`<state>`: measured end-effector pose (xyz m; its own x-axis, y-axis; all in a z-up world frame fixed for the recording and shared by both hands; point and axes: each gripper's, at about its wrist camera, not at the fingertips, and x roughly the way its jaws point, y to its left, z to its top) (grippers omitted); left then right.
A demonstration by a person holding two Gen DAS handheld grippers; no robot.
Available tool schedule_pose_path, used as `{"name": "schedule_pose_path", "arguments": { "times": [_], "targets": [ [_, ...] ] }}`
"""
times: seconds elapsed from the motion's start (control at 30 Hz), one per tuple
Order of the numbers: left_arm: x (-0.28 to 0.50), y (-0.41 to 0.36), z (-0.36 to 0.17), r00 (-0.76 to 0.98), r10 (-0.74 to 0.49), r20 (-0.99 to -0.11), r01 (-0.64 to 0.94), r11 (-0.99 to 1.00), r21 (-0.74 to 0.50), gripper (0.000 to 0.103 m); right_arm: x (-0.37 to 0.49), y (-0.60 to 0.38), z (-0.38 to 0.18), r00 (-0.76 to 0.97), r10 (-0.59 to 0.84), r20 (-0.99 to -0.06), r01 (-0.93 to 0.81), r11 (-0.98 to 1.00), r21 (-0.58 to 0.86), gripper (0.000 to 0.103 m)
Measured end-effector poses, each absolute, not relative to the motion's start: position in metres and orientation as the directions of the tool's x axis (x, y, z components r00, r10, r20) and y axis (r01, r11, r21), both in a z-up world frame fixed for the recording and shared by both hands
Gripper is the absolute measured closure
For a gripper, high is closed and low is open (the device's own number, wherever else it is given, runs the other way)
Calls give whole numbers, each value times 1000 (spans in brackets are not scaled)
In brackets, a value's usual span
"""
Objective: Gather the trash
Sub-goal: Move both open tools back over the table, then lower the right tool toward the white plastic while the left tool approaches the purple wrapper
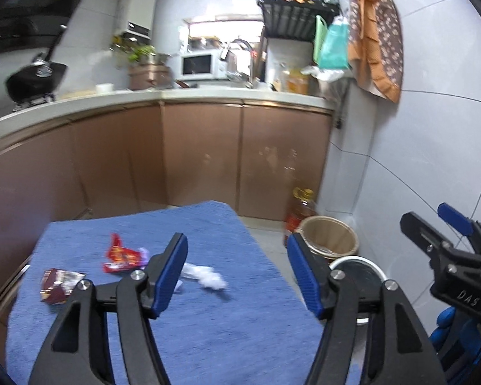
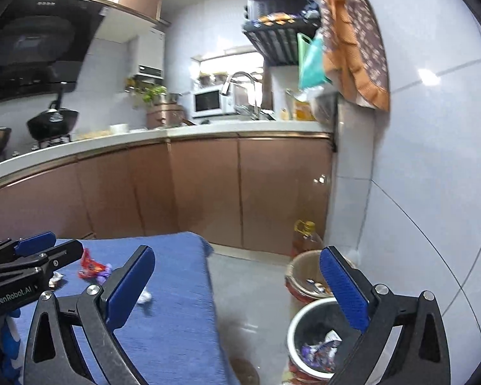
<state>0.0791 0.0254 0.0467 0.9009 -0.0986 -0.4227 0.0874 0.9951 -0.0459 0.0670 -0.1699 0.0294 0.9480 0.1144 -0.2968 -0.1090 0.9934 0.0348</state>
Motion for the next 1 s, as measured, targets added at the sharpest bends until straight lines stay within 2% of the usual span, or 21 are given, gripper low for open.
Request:
{"name": "schedule_pose_path", "arguments": {
  "times": [0.27,0.63,0.83,1.0],
  "targets": [
    [32,57,57,935,-8,-354,-1,1000,-27,34,44,-132,46,948,215,-234,-213,976,36,0],
    [-14,75,66,949,77,-306,-83,997,-5,32,13,-95,59,916,333,-224,-337,941,21,0],
    [-26,84,66,945,116,-305,-125,992,-10,27,-4,-84,66,913,356,-199,-365,931,-5,0],
    [-26,96,59,938,124,-323,-140,990,-24,27,-1,-81,64,905,369,-212,-378,926,-3,0]
  ]
}}
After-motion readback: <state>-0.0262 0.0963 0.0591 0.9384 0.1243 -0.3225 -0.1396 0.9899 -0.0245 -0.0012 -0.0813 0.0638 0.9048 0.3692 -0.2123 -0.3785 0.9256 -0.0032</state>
